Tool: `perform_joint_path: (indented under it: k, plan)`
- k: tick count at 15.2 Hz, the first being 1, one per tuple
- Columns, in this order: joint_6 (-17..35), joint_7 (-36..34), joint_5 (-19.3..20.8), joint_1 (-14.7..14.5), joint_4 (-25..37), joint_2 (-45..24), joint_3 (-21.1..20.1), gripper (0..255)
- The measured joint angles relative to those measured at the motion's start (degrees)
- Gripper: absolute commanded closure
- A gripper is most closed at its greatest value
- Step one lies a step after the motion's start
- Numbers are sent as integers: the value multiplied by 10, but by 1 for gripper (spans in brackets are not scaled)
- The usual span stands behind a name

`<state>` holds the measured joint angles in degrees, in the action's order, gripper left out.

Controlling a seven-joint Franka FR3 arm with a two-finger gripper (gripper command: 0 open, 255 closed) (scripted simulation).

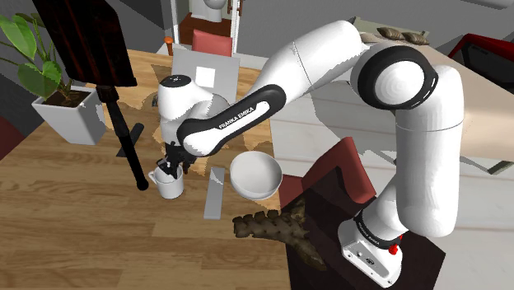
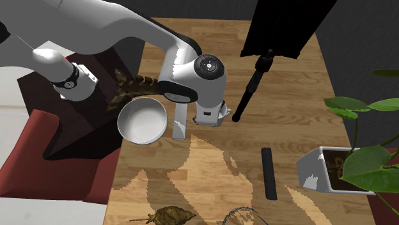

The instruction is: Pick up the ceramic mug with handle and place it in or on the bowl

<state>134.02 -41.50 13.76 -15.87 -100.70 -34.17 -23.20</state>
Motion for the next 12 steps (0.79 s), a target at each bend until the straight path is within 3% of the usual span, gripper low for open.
perform_joint_path:
  k: [12]
  plan:
    - [-16,3,-6,3,3,14,-5,255]
